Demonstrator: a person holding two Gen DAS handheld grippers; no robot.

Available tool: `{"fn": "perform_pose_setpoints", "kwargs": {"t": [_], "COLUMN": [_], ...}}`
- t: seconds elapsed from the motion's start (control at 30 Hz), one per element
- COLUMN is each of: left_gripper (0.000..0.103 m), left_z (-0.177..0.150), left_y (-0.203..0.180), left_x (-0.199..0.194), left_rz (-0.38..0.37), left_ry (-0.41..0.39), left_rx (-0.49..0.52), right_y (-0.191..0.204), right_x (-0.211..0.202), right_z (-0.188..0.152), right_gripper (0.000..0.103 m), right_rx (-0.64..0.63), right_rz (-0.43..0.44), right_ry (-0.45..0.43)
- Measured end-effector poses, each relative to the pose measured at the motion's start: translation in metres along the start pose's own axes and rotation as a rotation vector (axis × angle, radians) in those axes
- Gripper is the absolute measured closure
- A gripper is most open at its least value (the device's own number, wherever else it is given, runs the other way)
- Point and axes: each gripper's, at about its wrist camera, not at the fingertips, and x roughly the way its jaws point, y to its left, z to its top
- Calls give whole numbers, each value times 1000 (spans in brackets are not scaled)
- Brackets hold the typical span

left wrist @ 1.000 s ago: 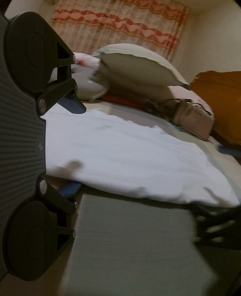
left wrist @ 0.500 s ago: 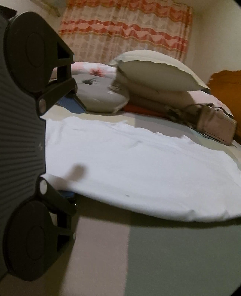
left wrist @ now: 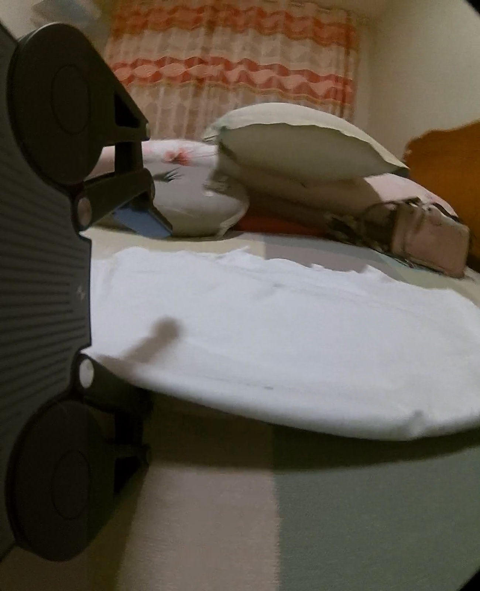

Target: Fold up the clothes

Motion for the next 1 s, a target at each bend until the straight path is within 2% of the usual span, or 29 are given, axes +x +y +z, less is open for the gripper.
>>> {"fn": "perform_pose_setpoints", "kwargs": {"t": [0.03,0.07,0.1,0.13,0.17,0.2,0.23,0.3,0.4,0.47,0.53,0.6,0.77,1.0], "left_gripper": [56,72,82,101,103,103,103,103,101,101,101,101,101,101], "left_z": [3,5,9,11,13,13,12,11,11,12,10,10,8,0], "left_y": [-3,-10,-20,-30,-36,-35,-31,-26,-17,-6,6,15,29,2], "left_x": [0,-1,-2,-2,-2,-2,-2,-1,0,-1,-5,-12,-35,-100], "left_rz": [-4,-4,1,5,11,6,-12,-31,-62,-87,-75,-56,-94,-169], "left_ry": [7,13,13,13,15,16,15,9,7,6,-4,-10,-7,-3], "left_rx": [7,40,88,129,149,138,111,86,56,-6,-50,-51,-55,23], "right_y": [1,2,4,11,19,26,31,35,22,12,5,-1,-17,-7], "right_x": [1,2,3,2,2,2,4,6,4,3,0,-7,-31,-98], "right_z": [1,2,3,6,8,10,9,8,10,13,14,13,15,6], "right_gripper": [25,28,39,56,67,89,95,95,97,98,98,98,98,98], "right_rx": [-2,-5,-14,-45,-65,-83,-97,-112,-31,0,17,32,68,63], "right_rz": [5,11,15,19,35,53,64,41,83,100,105,99,135,238], "right_ry": [2,5,5,2,4,6,6,-6,-1,-3,-8,-16,-21,1]}}
